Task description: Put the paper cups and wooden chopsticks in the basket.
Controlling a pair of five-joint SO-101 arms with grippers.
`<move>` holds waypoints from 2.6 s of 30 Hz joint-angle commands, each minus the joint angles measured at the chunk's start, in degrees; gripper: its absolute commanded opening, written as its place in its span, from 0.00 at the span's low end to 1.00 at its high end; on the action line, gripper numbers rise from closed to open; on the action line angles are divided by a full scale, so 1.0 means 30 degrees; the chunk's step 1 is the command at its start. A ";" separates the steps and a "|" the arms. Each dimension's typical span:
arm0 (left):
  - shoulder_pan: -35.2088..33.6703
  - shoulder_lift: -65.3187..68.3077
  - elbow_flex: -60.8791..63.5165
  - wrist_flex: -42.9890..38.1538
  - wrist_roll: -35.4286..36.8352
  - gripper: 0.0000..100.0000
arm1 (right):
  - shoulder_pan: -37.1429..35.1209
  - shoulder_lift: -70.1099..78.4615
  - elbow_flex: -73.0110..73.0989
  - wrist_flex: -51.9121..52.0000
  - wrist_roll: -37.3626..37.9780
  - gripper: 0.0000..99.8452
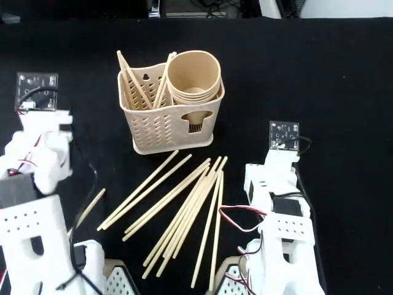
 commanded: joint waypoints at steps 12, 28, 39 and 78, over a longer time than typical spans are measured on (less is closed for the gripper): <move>-0.2769 0.4601 0.0220 0.2872 -0.7297 0.03 | -0.0234 -0.0220 -0.0132 -0.0352 -0.0088 0.12; 0.1187 0.4777 0.6989 -0.0410 -0.7678 0.21 | -0.0264 -0.0220 -0.0132 -0.0381 -0.0088 0.12; 0.1744 0.4777 0.9656 -0.6681 -0.7736 0.21 | -0.0264 -0.0220 -0.0132 -0.0352 -0.0088 0.12; 0.4674 0.3311 0.7194 -0.1407 -0.6359 0.03 | -0.0264 -0.0220 -0.0132 -0.0410 -0.0088 0.12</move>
